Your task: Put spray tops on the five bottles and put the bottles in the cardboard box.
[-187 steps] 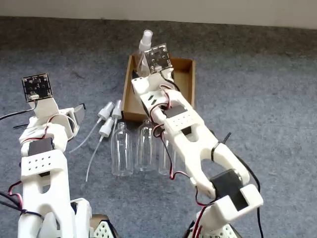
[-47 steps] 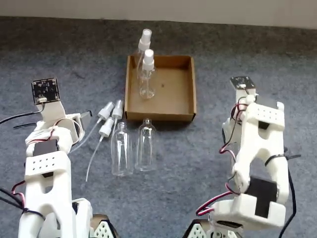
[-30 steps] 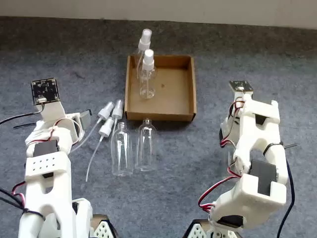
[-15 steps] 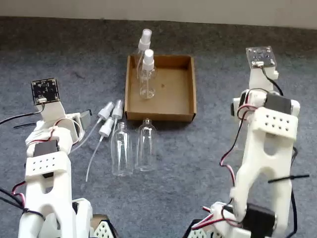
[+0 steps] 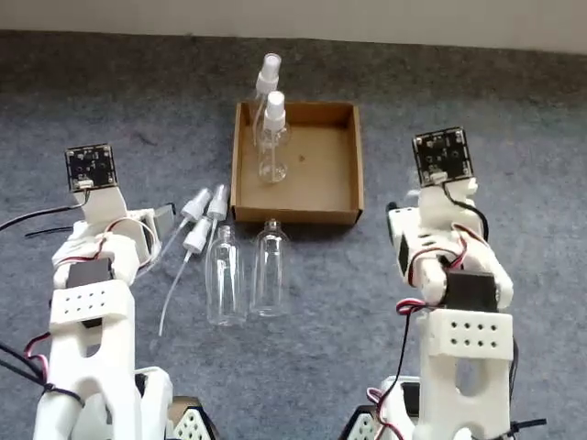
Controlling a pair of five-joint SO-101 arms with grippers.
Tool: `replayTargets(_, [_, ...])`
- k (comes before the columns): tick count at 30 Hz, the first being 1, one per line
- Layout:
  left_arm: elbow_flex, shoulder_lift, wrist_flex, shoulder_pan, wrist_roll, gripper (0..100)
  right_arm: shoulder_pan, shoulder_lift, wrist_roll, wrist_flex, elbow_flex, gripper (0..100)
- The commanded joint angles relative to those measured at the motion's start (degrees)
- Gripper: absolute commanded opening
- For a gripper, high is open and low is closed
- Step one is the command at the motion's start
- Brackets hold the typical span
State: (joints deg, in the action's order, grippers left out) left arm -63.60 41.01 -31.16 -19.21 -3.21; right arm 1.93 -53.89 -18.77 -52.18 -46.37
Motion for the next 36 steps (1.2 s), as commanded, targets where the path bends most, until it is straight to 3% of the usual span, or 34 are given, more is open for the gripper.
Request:
replayTargets(1, [5.1, 0.5, -5.5, 3.2, 5.4, 29, 5.4, -4.5, -1.2, 1.0, 0.2, 0.4])
replayTargets(7, [17.5, -3.6, -14.9, 3.3, 6.9, 29, 13.3, -17.9, 12.0, 0.9, -3.9, 0.4])
replayTargets(10, [27.1, -11.7, -21.2, 3.7, 9.6, 29, 16.8, -22.7, 11.6, 1.2, -10.2, 0.4])
replayTargets(22, [66.3, -47.6, -40.4, 6.4, 16.6, 29, 16.7, -34.1, 11.5, 1.3, -21.0, 0.4])
replayTargets(36, [81.1, -68.7, -42.2, 9.7, 16.5, 29, 16.7, -34.1, 11.5, 1.3, -23.1, 0.4])
